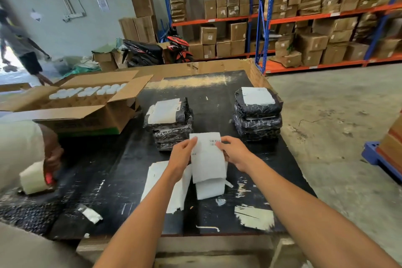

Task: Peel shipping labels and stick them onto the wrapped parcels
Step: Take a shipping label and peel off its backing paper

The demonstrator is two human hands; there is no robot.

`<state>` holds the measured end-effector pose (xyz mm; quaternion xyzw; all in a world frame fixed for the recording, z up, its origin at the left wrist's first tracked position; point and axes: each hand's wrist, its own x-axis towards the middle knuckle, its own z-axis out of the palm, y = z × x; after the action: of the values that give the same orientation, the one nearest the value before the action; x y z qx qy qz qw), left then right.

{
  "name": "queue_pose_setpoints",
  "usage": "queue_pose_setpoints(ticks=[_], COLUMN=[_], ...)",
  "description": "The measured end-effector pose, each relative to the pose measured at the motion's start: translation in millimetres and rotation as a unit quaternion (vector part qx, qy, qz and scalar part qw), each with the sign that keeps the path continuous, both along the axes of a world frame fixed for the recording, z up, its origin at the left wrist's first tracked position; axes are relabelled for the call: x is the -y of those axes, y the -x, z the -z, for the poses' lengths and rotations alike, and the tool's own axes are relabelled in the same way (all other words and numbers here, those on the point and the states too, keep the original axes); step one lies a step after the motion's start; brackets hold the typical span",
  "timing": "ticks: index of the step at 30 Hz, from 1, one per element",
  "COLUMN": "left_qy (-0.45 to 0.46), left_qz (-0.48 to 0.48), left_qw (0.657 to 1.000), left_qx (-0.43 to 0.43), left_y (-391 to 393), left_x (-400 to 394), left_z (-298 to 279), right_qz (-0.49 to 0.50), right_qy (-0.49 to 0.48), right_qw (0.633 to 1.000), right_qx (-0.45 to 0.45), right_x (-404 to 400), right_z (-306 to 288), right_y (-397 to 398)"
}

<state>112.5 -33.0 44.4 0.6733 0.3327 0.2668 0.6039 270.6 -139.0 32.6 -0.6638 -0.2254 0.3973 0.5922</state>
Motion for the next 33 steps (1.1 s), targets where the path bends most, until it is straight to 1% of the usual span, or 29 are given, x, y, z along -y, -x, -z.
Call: queue_pose_setpoints(ticks=[2,4,7,9,11,13,17,21,29,33], left_qy=[0.049,0.065,0.058,0.086,0.118,0.132,0.114,0.091,0.07,0.062], left_qz=[0.001,0.0,-0.005,0.002,0.017,0.021,0.008,0.012,0.036,0.042], left_qw=[0.998,0.997,0.997,0.994,0.99,0.989,0.993,0.995,0.997,0.997], left_qx=[0.031,0.049,0.048,0.065,0.072,0.059,0.043,0.036,0.027,0.022], left_y=[-19.5,-35.6,-53.0,-62.6,-72.1,-78.6,-85.0,-83.9,-76.4,-74.8], left_x=[9.3,15.2,23.2,27.6,31.0,33.8,29.0,23.1,13.6,10.3], left_z=[-3.9,-3.1,-0.4,-2.5,-4.7,-7.4,-9.0,-7.2,-4.2,-4.9], right_qz=[-0.01,-0.005,0.018,0.03,0.034,0.028,0.023,0.0,-0.035,-0.048], right_qy=[-0.007,-0.014,-0.018,-0.02,-0.03,-0.04,-0.059,-0.063,-0.034,-0.01], right_qw=[1.0,1.0,0.998,0.997,0.996,0.997,0.997,0.995,0.987,0.975], right_qx=[0.0,0.018,0.057,0.073,0.071,0.064,0.05,0.071,0.156,0.215], right_x=[11.8,21.5,35.1,41.9,47.2,49.9,51.3,51.4,41.7,43.5], right_z=[-4.0,-6.8,-10.8,-12.5,-15.1,-18.2,-20.0,-16.5,-15.4,-16.9], right_y=[-10.1,-22.6,-41.4,-53.3,-63.2,-68.5,-73.3,-73.9,-72.7,-71.1])
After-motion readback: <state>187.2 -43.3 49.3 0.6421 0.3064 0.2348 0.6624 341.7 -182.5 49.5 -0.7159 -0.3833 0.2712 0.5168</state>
